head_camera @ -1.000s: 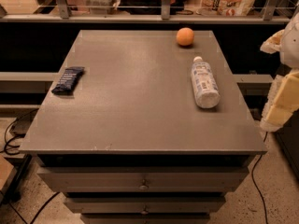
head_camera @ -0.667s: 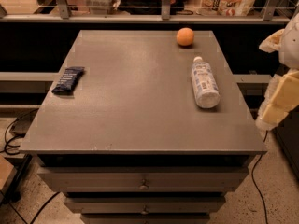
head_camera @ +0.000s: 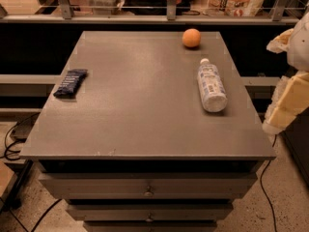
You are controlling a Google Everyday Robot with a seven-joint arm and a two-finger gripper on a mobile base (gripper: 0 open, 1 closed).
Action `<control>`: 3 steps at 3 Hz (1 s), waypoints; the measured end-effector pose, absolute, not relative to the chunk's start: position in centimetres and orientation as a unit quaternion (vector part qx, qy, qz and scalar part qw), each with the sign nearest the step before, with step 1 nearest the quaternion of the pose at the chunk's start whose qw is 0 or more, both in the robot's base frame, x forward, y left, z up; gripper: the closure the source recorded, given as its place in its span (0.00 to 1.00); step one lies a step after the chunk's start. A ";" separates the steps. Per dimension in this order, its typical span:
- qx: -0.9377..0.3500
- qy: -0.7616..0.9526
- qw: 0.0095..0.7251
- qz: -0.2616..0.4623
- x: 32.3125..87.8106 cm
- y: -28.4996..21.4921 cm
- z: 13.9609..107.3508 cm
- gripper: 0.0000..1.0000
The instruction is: Move blue plastic bottle near rxbar blueberry
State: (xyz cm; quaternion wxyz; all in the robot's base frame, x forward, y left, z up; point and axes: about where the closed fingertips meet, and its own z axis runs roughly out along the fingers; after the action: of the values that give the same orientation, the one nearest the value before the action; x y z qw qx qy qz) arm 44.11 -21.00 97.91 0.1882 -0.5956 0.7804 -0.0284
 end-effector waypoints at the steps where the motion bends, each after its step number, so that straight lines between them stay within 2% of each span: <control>1: -0.584 0.781 0.219 -0.024 45.1 -20.3 98.3 0.00; 2: -0.582 0.783 0.219 -0.026 45.1 -20.4 98.3 0.00; 3: -0.540 0.805 0.245 0.006 47.0 -19.9 96.7 0.00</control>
Offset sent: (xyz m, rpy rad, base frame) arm 0.0717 0.0192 -0.0267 0.4304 -0.1345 -0.1480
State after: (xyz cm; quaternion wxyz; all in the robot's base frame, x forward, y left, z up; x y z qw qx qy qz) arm 46.98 -19.94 96.66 0.2454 -0.5396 0.8054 0.0061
